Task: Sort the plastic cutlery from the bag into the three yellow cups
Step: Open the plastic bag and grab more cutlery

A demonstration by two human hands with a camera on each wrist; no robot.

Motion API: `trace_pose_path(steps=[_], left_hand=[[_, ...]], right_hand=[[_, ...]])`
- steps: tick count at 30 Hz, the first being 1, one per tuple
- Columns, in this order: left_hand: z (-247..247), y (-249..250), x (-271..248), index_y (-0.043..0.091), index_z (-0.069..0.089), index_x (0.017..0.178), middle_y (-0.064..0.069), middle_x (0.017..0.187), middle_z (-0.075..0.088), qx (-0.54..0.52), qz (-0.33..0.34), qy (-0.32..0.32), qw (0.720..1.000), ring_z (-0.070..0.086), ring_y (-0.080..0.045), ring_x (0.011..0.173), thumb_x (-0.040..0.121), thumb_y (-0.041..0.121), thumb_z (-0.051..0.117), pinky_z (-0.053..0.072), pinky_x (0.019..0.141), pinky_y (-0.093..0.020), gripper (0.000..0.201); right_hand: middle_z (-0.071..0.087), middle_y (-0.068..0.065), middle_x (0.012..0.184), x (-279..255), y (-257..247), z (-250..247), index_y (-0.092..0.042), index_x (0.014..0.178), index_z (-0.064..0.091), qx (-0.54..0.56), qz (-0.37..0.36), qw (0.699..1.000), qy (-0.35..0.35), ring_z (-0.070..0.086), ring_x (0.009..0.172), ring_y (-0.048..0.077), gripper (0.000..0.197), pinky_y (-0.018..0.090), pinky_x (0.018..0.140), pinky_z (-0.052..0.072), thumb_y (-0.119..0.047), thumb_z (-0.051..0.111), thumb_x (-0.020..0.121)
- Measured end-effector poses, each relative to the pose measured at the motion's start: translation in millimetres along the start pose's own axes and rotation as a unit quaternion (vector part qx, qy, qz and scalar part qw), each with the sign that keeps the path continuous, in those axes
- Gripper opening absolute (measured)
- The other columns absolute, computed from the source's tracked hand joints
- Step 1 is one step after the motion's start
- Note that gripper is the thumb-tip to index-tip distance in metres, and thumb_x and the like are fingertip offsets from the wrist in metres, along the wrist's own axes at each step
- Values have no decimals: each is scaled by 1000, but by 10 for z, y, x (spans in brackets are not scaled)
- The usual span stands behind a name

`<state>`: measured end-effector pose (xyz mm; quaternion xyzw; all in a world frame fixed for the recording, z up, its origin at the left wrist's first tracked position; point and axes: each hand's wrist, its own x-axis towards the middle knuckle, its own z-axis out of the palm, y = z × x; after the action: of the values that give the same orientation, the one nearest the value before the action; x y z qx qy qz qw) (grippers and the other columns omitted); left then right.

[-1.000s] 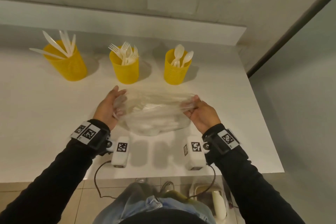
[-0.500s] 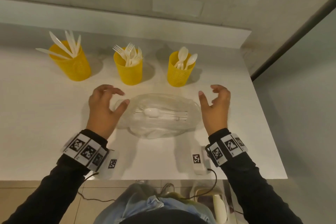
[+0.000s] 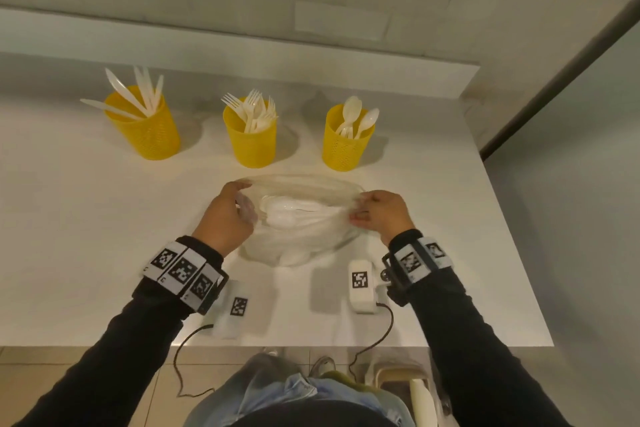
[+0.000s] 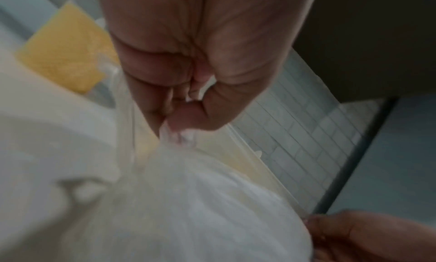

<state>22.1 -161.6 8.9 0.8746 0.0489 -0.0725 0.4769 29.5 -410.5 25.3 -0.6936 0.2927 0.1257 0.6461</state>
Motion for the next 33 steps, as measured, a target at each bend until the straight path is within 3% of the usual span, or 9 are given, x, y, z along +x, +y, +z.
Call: trace_pose_path(steps=[4, 8, 11, 14, 17, 20, 23, 27, 33], left_hand=[[59, -12, 32, 12, 52, 116, -7, 107, 58, -242, -110, -6, 964, 56, -21, 96, 81, -9, 56, 47, 87, -30, 41], [48, 39, 33, 9, 55, 88, -3, 76, 53, -568, -221, -45, 792, 55, -13, 57, 71, -14, 40, 48, 50, -17, 32], [35, 47, 79, 7, 55, 87, -3, 68, 58, -614, -238, -40, 751, 61, -15, 55, 58, -1, 51, 51, 49, -21, 30], [142, 72, 107, 9, 59, 89, -5, 73, 66, -536, -251, -27, 806, 62, -18, 71, 87, 12, 45, 51, 71, -30, 14], [234, -1, 165, 13, 59, 83, -8, 78, 59, -342, -234, -10, 910, 56, -17, 67, 92, 23, 50, 45, 65, -30, 16], [204, -74, 153, 6, 46, 112, -11, 107, 52, -167, -208, 10, 964, 54, -22, 80, 90, 23, 54, 46, 70, -32, 29], [70, -166, 47, 16, 39, 106, -13, 115, 45, -40, -74, 42, 996, 55, -27, 91, 84, 23, 62, 46, 81, -34, 32], [-59, -235, -33, 30, 55, 94, -9, 118, 55, 187, 79, 71, 977, 48, -31, 111, 78, 41, 63, 35, 94, -41, 21], [153, 18, -43, 17, 42, 134, -15, 133, 46, 236, -11, -53, 970, 51, -33, 114, 85, 16, 53, 39, 97, -38, 50]], right_hand=[[55, 16, 82, 3, 13, -19, -1, 86, 51, 306, 148, 939, -54, 55, 73, 27, 22, 39, 57, 57, -3, 33, 99], [55, 12, 62, 1, 38, -49, -1, 75, 51, 367, 210, 906, -30, 52, 48, 20, 31, 23, 43, 49, -2, 30, 97], [58, 11, 49, -24, 73, -50, 0, 69, 52, 338, 181, 923, -23, 55, 32, 19, 31, 19, 34, 44, -5, 36, 95], [55, 10, 66, 40, 229, -16, -6, 72, 52, 270, 185, 945, -25, 54, 54, 21, 10, 26, 59, 47, -6, 50, 82], [60, 14, 92, 175, 323, 35, -9, 76, 56, 160, 160, 974, 12, 60, 81, 30, 5, 31, 70, 44, -6, 55, 79], [60, 20, 124, 206, 287, -13, -4, 111, 58, 10, 41, 992, 122, 58, 109, 33, 23, 36, 91, 47, -10, 49, 91], [59, 10, 114, 137, 245, -128, -12, 107, 55, -68, -101, 976, 180, 57, 105, 26, 25, 31, 90, 43, -24, 61, 87], [48, 2, 106, -105, 170, -100, -15, 88, 57, -251, -251, 929, 107, 50, 87, 12, 16, 8, 72, 36, -21, 70, 80], [52, 16, 123, -65, 325, 82, -14, 119, 59, -468, -150, 871, 20, 56, 109, 31, 33, 28, 92, 42, -14, 56, 86]])
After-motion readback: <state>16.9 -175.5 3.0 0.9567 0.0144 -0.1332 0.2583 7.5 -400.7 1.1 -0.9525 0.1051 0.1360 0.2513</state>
